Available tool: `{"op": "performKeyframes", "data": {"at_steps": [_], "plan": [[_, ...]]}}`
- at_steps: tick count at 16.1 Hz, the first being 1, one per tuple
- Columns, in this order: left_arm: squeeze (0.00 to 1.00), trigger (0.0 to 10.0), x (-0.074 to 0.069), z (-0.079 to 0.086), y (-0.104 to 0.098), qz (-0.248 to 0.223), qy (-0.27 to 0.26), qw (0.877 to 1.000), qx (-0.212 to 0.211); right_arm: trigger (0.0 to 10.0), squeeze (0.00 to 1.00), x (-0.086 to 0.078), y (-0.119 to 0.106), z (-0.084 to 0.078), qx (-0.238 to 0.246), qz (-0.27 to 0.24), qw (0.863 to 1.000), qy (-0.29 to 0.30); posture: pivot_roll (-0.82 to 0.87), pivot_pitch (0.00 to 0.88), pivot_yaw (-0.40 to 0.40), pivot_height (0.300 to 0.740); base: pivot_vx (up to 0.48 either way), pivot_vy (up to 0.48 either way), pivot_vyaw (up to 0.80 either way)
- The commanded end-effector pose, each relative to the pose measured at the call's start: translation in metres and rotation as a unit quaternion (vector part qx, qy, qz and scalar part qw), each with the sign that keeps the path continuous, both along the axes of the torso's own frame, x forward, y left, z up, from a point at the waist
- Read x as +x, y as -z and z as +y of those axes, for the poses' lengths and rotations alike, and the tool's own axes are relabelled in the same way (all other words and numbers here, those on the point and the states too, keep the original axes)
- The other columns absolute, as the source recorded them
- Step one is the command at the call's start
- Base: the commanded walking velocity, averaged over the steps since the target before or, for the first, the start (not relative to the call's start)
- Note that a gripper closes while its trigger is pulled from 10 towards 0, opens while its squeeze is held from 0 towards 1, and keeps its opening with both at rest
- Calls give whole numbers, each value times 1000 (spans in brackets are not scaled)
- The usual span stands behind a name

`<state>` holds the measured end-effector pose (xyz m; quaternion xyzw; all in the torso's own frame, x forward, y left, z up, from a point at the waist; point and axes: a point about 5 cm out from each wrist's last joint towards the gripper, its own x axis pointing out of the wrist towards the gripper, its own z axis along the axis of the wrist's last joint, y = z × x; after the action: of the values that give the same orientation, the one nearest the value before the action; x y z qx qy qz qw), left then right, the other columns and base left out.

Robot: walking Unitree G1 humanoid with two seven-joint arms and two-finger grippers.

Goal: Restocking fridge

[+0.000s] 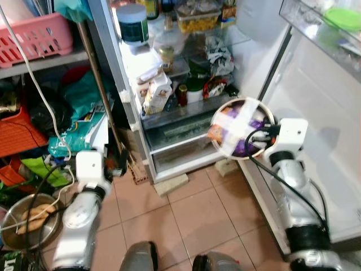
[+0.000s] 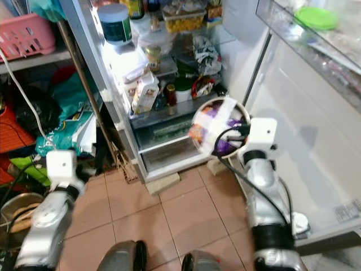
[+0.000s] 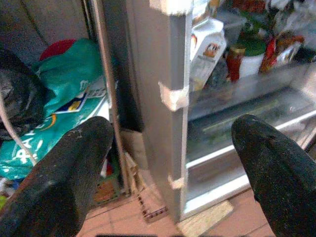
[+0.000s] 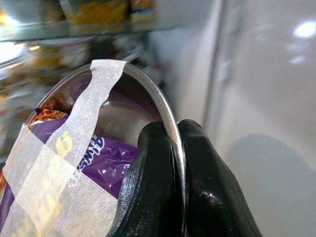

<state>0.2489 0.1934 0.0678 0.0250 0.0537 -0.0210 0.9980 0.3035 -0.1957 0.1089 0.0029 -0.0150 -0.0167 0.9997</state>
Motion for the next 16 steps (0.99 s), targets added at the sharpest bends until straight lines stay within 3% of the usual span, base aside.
{"op": "performKeyframes", "data": {"at_steps": [1,3,4,6,7,8,10,16], "plan": [[0,10000,3,3,-14,-32,2,999,32,10000,0,-5,1,15,25,13,999,-32,75,82,-4,740,0,0,0],[0,10000,4,3,-21,-50,-20,998,32,10000,0,-8,-2,28,31,4,999,-44,76,84,-2,740,0,0,0],[0,10000,-2,4,-25,-60,-44,997,25,10000,0,-11,-5,42,13,-5,999,-50,79,91,3,740,0,0,0],[0,10000,-8,-3,-26,-66,-59,996,12,10000,0,-12,-2,53,-17,-8,998,-55,82,95,7,740,0,0,0],[0,10000,-12,-10,-26,-73,-50,996,12,10000,0,-15,-2,58,32,-4,997,-69,81,92,6,740,0,0,0],[0,10000,-12,-12,-26,-73,-47,996,11,10000,0,-15,-3,59,37,-3,997,-68,82,93,4,740,0,0,0],[0,10000,-14,-20,-25,-70,-39,997,-1,10000,0,-10,-2,54,-2,8,999,-49,72,90,1,740,0,0,0],[0,10000,-6,-22,-28,-76,-44,996,-13,10000,0,-1,-17,40,-27,-25,999,-38,69,92,-5,740,338,0,106]]}}
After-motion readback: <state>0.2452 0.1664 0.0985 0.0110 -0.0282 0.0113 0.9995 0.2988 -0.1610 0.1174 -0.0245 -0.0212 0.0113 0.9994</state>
